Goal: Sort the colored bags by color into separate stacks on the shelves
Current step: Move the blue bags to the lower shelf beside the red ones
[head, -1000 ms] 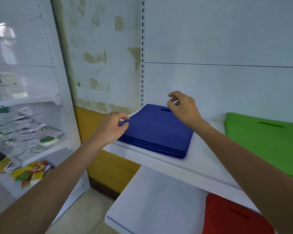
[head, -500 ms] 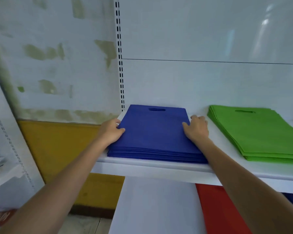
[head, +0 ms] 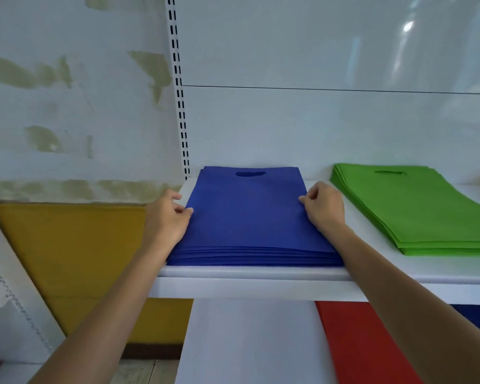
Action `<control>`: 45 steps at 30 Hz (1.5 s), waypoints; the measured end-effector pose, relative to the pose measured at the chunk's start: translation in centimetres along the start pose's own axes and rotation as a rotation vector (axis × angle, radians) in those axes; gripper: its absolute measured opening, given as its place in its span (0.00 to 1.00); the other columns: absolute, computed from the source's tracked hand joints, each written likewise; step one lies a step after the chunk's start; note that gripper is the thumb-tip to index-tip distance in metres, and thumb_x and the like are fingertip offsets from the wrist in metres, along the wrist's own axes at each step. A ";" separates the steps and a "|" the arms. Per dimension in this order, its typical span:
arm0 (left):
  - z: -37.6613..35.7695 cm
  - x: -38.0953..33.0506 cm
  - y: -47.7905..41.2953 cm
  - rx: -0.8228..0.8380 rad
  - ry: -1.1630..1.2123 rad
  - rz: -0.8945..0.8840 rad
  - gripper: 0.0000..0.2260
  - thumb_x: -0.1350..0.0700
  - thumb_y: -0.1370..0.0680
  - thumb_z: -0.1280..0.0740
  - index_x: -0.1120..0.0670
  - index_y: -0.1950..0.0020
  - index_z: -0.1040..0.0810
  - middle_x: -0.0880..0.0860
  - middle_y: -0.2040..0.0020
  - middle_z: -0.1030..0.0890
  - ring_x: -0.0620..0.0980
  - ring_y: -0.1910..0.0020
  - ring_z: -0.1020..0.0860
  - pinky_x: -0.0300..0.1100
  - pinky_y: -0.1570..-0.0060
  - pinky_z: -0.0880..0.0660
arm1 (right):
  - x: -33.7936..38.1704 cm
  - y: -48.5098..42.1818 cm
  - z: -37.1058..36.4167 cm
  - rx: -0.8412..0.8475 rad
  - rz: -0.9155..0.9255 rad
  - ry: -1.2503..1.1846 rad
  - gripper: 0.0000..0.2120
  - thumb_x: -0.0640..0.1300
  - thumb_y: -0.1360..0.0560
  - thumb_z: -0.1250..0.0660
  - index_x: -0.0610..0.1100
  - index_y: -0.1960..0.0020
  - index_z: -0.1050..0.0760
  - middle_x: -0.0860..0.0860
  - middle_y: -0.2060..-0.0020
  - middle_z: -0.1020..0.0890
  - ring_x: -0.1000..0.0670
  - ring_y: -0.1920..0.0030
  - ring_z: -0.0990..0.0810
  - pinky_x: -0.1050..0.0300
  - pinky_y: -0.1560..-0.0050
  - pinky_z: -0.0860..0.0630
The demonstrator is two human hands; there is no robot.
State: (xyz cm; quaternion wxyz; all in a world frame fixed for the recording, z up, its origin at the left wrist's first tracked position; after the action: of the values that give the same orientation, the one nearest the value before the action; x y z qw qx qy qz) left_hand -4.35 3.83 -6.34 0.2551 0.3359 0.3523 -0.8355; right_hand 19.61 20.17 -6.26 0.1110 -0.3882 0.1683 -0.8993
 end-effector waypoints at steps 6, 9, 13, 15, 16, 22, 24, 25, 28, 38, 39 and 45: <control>-0.1 -0.8 0.4 0.038 -0.054 -0.169 0.09 0.61 0.24 0.33 0.58 0.44 0.22 0.50 0.58 0.22 0.47 0.62 0.27 0.34 0.58 0.34 | -0.3 0.1 0.2 0.020 -0.037 -0.079 0.14 0.37 0.25 0.37 0.37 0.40 0.26 0.41 0.45 0.20 0.43 0.44 0.23 0.55 0.43 0.29; 0.0 -0.8 0.4 0.036 -0.043 -0.199 0.08 0.61 0.25 0.33 0.58 0.47 0.20 0.50 0.60 0.21 0.46 0.63 0.27 0.36 0.56 0.33 | -0.1 0.5 0.7 -0.063 0.012 -0.057 0.10 0.37 0.26 0.36 0.38 0.45 0.23 0.42 0.49 0.19 0.43 0.46 0.22 0.53 0.46 0.28; 0.3 -1.1 0.6 0.023 -0.027 -0.275 0.05 0.63 0.25 0.34 0.59 0.50 0.20 0.54 0.57 0.19 0.48 0.61 0.26 0.38 0.57 0.31 | 0.9 0.9 1.4 -0.144 0.138 -0.099 0.07 0.34 0.25 0.38 0.36 0.48 0.26 0.41 0.50 0.22 0.42 0.49 0.25 0.53 0.51 0.31; 0.5 -1.6 0.7 0.030 -0.032 -0.314 0.04 0.64 0.25 0.34 0.60 0.52 0.21 0.54 0.58 0.20 0.50 0.62 0.26 0.39 0.58 0.33 | 1.4 1.5 2.4 -0.165 0.162 -0.186 0.09 0.33 0.25 0.40 0.36 0.45 0.28 0.41 0.52 0.21 0.41 0.51 0.24 0.51 0.51 0.30; 0.7 -2.0 0.9 0.031 -0.038 -0.332 0.03 0.64 0.25 0.35 0.60 0.52 0.22 0.54 0.58 0.21 0.50 0.63 0.26 0.39 0.58 0.33 | 1.5 1.8 3.2 -0.184 0.189 -0.230 0.11 0.32 0.25 0.40 0.36 0.43 0.30 0.42 0.53 0.22 0.41 0.53 0.24 0.51 0.52 0.29; 0.1 -7.2 3.1 -0.032 -0.001 -0.482 0.09 0.63 0.23 0.36 0.60 0.44 0.25 0.53 0.58 0.23 0.52 0.61 0.26 0.42 0.56 0.32 | -0.2 2.7 10.8 -0.348 0.358 -0.196 0.19 0.29 0.27 0.42 0.39 0.39 0.26 0.45 0.49 0.24 0.53 0.55 0.29 0.63 0.52 0.30; -2.0 -10.3 4.7 -0.025 0.014 -0.572 0.10 0.65 0.23 0.37 0.58 0.44 0.22 0.53 0.58 0.22 0.51 0.59 0.27 0.41 0.55 0.33 | -2.8 3.4 14.5 -0.411 0.343 -0.152 0.17 0.29 0.28 0.42 0.37 0.42 0.23 0.43 0.48 0.25 0.53 0.55 0.29 0.68 0.54 0.34; -3.4 -11.9 5.7 -0.012 0.028 -0.603 0.10 0.65 0.23 0.37 0.58 0.45 0.20 0.54 0.57 0.20 0.51 0.58 0.27 0.41 0.54 0.34 | -4.4 3.8 16.4 -0.437 0.323 -0.140 0.16 0.30 0.27 0.41 0.37 0.43 0.22 0.43 0.48 0.25 0.53 0.55 0.29 0.69 0.54 0.35; -8.2 -16.8 10.0 0.057 0.112 -0.630 0.10 0.65 0.23 0.38 0.58 0.46 0.20 0.55 0.53 0.19 0.50 0.55 0.28 0.41 0.53 0.33 | -10.6 5.5 23.1 -0.482 0.251 -0.075 0.11 0.35 0.24 0.39 0.38 0.44 0.22 0.45 0.49 0.25 0.54 0.53 0.29 0.72 0.54 0.36; -28.0 -32.2 31.9 0.471 0.309 -0.848 0.12 0.67 0.25 0.38 0.61 0.44 0.20 0.60 0.49 0.19 0.60 0.48 0.24 0.39 0.49 0.35 | -34.9 19.3 43.2 -0.611 -0.175 0.232 0.12 0.35 0.23 0.39 0.38 0.41 0.23 0.44 0.47 0.24 0.52 0.52 0.28 0.72 0.53 0.37; -29.7 -32.9 34.2 0.522 0.308 -0.852 0.12 0.66 0.25 0.38 0.61 0.43 0.21 0.59 0.48 0.20 0.60 0.47 0.25 0.40 0.48 0.35 | -36.7 20.7 44.5 -0.613 -0.211 0.243 0.12 0.35 0.23 0.39 0.37 0.41 0.23 0.44 0.46 0.24 0.52 0.51 0.28 0.74 0.53 0.39; -38.0 -33.1 44.9 0.805 0.273 -0.782 0.13 0.65 0.22 0.40 0.60 0.39 0.24 0.57 0.44 0.21 0.56 0.44 0.27 0.42 0.47 0.33 | -45.6 26.6 47.8 -0.605 -0.415 0.250 0.13 0.36 0.22 0.40 0.39 0.38 0.25 0.47 0.45 0.23 0.52 0.49 0.26 0.63 0.49 0.31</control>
State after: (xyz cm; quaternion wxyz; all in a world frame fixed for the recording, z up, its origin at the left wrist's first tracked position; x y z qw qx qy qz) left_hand 61.20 11.04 -20.55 -0.2683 0.3562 0.1344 -0.8849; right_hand 87.29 0.45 -16.03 -0.2144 -0.3167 0.3561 -0.8526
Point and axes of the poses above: each hand's wrist, its own y-axis away from the middle knuckle, its own z-axis out of the back of the hand, x = y × z, the point moved 2 cm from there along -y, towards the middle knuckle
